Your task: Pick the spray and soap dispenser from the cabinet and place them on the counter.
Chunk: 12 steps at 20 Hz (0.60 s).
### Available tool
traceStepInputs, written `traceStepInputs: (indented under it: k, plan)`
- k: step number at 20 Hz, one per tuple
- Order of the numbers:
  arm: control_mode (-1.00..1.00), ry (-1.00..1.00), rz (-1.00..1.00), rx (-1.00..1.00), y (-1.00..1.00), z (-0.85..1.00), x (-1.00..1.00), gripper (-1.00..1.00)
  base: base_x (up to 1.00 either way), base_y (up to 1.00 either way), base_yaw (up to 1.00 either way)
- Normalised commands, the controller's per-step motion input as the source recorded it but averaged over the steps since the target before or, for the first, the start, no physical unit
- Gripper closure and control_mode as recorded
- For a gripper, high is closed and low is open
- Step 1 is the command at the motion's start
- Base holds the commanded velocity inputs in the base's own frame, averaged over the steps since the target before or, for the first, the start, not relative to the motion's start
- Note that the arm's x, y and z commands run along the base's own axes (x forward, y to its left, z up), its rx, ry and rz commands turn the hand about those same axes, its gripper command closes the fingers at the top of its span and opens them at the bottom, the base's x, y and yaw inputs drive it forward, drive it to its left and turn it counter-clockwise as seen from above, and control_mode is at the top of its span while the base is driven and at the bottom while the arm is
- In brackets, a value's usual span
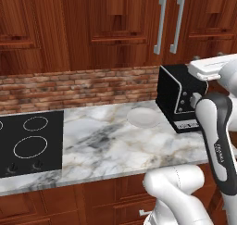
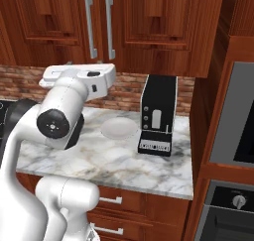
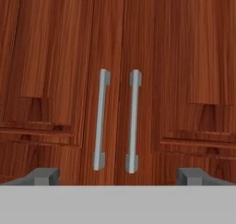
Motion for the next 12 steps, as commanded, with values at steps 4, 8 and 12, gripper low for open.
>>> traceStepInputs:
  k: [4, 8, 12]
  plan:
    - [-1.00, -0.10, 0.00, -0.02, 0.00, 0.00, 0.03, -1.00, 0.00, 0.00, 0.00]
    - [-1.00, -0.05, 0.00, -0.01, 0.00, 0.00, 0.05, -1.00, 0.00, 0.00, 0.00]
    - [-1.00, -0.02, 0.00, 0.00, 0.00, 0.00, 0.14, -1.00, 0.00, 0.00, 0.00]
